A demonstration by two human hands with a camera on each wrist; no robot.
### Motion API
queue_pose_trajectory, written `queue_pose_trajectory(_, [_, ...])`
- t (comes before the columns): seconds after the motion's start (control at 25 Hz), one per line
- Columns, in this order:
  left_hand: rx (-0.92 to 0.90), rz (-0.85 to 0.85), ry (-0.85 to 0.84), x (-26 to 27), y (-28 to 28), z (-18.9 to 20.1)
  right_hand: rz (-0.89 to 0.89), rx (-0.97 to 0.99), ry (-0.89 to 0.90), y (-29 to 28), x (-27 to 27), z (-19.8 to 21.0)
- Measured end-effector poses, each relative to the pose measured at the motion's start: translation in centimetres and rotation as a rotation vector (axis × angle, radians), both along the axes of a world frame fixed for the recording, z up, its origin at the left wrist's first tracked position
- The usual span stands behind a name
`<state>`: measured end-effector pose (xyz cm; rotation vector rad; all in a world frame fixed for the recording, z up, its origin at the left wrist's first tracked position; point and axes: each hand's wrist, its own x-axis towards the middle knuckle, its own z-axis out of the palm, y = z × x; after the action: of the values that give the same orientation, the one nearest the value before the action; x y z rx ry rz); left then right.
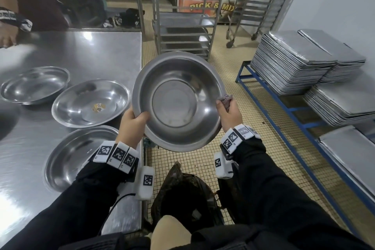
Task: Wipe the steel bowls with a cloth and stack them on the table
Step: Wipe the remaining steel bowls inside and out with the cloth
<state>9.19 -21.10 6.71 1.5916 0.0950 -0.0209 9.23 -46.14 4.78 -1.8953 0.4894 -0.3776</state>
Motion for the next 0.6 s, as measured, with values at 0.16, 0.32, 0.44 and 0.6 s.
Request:
queue_pose_trajectory(0.16, [-0.068, -0.002, -0.017, 0.4, 0.1, 0.0, -0.062, 0.076, -0.028, 0.7, -0.5, -0.6])
queue_pose_trajectory(0.32, [-0.093, -0.088, -0.108, -0.1, -0.9, -0.7, -0.21, 0.313, -0.193, 3.4, -0.8, -0.8])
queue_pose_trajectory(0.44, [-0.019, -0.123, -0.092, -0.8, -2.6, -0.7, -0.229, 0.453, -0.235, 5.3, -0.7, -0.3])
queue_pose_trajectory(0.6, [-0.095, 0.033, -0.027, -0.2, -2.6, -0.5, -0.054, 0.376, -0.153, 5.7, -0.8, -0.4])
